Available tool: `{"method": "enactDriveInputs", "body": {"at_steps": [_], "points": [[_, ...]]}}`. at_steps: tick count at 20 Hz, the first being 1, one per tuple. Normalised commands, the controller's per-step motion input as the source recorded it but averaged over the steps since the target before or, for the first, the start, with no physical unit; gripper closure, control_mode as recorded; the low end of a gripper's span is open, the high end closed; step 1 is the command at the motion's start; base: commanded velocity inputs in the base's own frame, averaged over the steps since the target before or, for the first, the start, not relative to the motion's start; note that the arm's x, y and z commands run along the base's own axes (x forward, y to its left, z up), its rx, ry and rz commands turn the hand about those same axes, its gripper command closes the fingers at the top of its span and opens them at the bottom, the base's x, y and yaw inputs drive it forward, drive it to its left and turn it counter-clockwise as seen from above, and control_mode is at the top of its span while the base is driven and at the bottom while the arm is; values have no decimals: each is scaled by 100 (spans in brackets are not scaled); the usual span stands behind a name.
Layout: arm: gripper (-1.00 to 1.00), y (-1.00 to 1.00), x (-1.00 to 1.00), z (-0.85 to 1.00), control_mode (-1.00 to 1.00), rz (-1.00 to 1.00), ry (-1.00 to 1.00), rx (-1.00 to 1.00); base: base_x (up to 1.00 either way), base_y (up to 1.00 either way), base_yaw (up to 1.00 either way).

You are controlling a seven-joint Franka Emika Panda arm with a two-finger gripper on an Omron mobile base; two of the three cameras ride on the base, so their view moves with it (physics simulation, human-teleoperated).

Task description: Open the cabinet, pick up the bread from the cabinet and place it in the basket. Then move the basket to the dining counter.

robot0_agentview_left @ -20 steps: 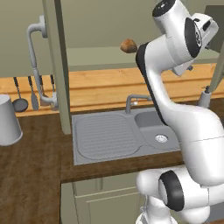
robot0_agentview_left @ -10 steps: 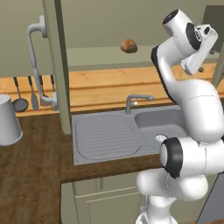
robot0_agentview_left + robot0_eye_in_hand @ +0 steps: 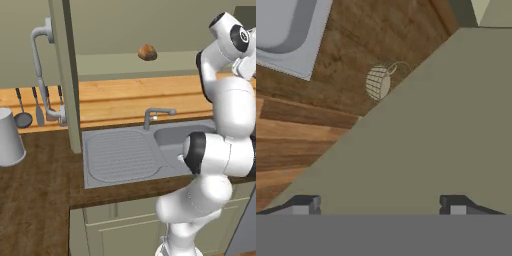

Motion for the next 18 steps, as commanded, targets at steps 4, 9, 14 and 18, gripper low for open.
{"method": "enactDriveInputs", "body": {"at_steps": [4,9,14,18], "points": [[-100,-100,-5,-12,-100,-10,-2,0,0,0,0],[-100,-100,-7,-12,-100,3,-18,21,0,0,0],[-100,-70,-18,-6,-100,4,-6,7,0,0,0],[-100,70,-49,0,-100,0,-23,0,0,0,0]]}}
